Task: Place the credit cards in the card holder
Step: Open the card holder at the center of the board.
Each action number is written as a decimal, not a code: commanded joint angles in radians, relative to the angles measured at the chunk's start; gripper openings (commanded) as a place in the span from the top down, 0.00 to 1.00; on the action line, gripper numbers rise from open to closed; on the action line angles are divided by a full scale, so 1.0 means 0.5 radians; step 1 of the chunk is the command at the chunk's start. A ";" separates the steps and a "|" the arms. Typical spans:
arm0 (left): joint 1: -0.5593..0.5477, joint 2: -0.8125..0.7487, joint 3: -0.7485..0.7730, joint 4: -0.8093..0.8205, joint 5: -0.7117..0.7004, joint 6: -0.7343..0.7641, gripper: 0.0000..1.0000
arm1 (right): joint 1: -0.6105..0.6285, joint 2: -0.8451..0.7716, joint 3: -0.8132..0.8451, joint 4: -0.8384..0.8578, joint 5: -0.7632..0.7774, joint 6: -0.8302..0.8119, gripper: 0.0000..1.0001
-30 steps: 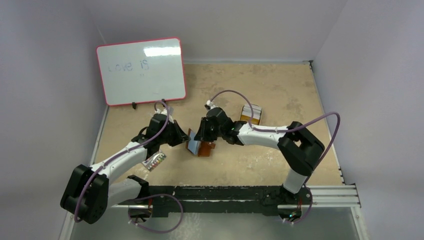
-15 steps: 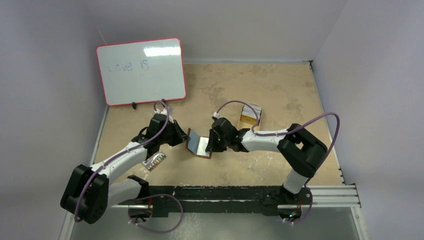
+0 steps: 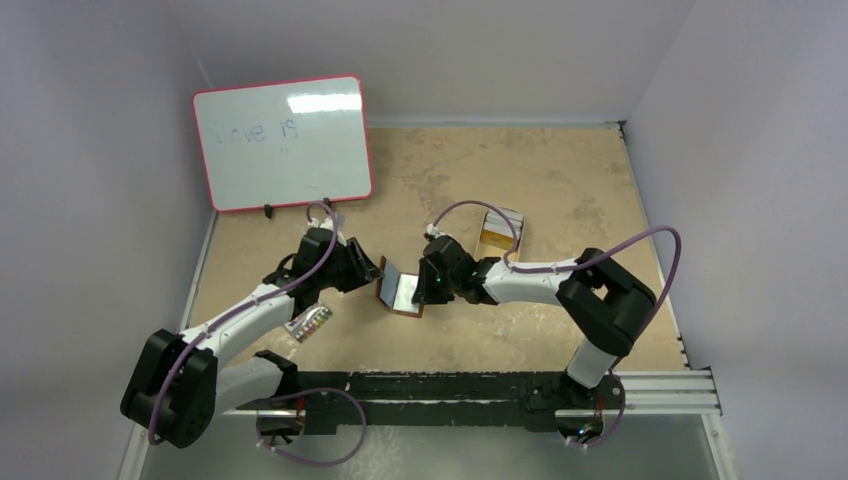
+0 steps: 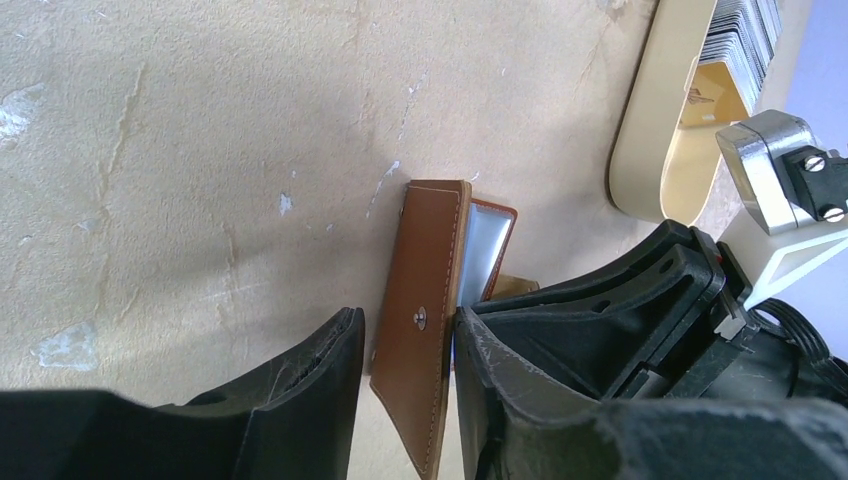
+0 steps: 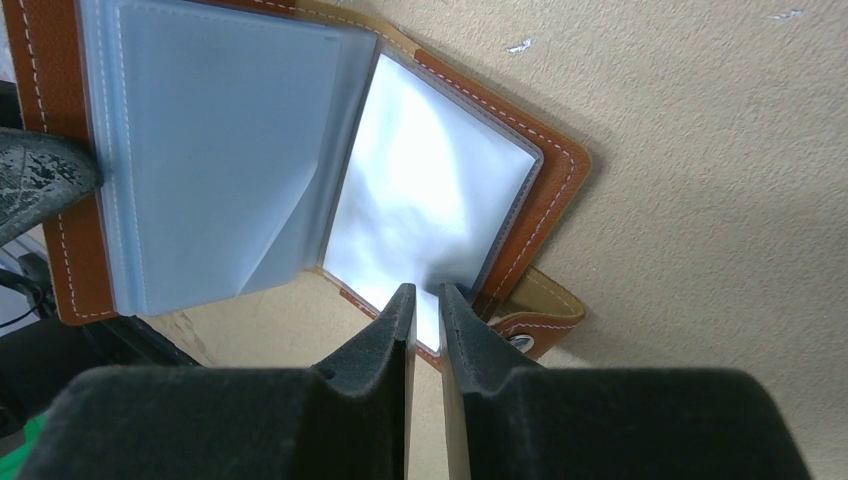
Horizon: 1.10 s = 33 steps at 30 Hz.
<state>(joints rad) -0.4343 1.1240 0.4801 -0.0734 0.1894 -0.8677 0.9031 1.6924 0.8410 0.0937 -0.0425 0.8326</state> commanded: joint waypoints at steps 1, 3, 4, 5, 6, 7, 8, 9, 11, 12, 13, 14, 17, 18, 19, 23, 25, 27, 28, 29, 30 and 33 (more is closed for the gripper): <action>-0.008 -0.011 0.045 0.030 0.000 0.044 0.62 | 0.000 -0.044 0.026 -0.143 0.094 -0.064 0.83; -0.006 -0.011 0.048 0.026 0.000 0.039 0.63 | -0.002 -0.048 0.072 -0.155 0.121 -0.076 0.83; -0.006 -0.008 0.054 0.016 -0.010 0.041 0.64 | 0.000 -0.047 0.091 -0.165 0.120 -0.085 0.83; -0.006 0.000 0.067 -0.002 -0.026 0.047 0.66 | 0.000 -0.043 0.110 -0.170 0.113 -0.096 0.83; -0.007 0.014 0.082 -0.020 -0.049 0.053 0.70 | -0.001 -0.033 0.139 -0.178 0.101 -0.101 0.83; -0.008 0.032 0.092 -0.031 -0.062 0.058 0.74 | -0.001 -0.018 0.173 -0.192 0.089 -0.109 0.83; -0.009 0.052 0.101 -0.038 -0.070 0.060 0.77 | 0.001 -0.005 0.198 -0.205 0.072 -0.114 0.82; -0.008 0.074 0.111 -0.042 -0.067 0.065 0.78 | -0.001 0.008 0.217 -0.210 0.041 -0.116 0.83; -0.007 0.106 0.127 -0.056 -0.068 0.074 0.78 | 0.001 0.025 0.235 -0.218 0.049 -0.121 0.83; -0.006 0.117 0.133 -0.063 -0.078 0.075 0.78 | -0.001 0.033 0.236 -0.221 0.051 -0.127 0.83; -0.008 0.122 0.132 -0.063 -0.081 0.079 0.78 | 0.001 0.041 0.236 -0.226 0.053 -0.130 0.82; -0.007 0.121 0.127 -0.052 -0.073 0.076 0.77 | 0.000 0.046 0.270 -0.227 0.052 -0.131 0.82; -0.009 0.102 0.089 0.027 -0.005 0.050 0.72 | 0.001 0.063 0.316 -0.231 0.053 -0.137 0.82; -0.007 0.092 0.082 0.041 0.014 0.039 0.70 | 0.000 0.069 0.318 -0.230 0.054 -0.135 0.82; -0.007 0.081 0.074 0.059 0.037 0.027 0.67 | 0.001 0.070 0.318 -0.229 0.054 -0.138 0.82; -0.007 0.037 0.056 0.112 0.105 -0.002 0.62 | 0.000 0.070 0.362 -0.210 0.049 -0.156 0.82; -0.008 0.027 0.052 0.129 0.112 -0.002 0.65 | -0.001 0.063 0.386 -0.189 0.043 -0.158 0.82; -0.009 0.040 0.054 0.124 0.093 0.014 0.68 | 0.000 0.056 0.402 -0.196 0.027 -0.159 0.82; -0.007 0.056 0.058 0.099 0.080 0.028 0.68 | 0.001 0.051 0.405 -0.198 0.039 -0.159 0.82; -0.006 0.068 0.065 0.077 0.067 0.039 0.68 | -0.001 0.047 0.405 -0.202 0.043 -0.154 0.82; -0.008 0.078 0.070 0.055 0.059 0.051 0.67 | -0.001 0.045 0.405 -0.198 0.034 -0.151 0.82; -0.007 0.079 0.090 0.008 0.050 0.082 0.64 | -0.002 0.059 0.423 -0.186 0.029 -0.159 0.82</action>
<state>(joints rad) -0.4343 1.1629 0.5034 -0.0696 0.2199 -0.8524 0.9031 1.7290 1.0107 -0.0090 -0.0364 0.7685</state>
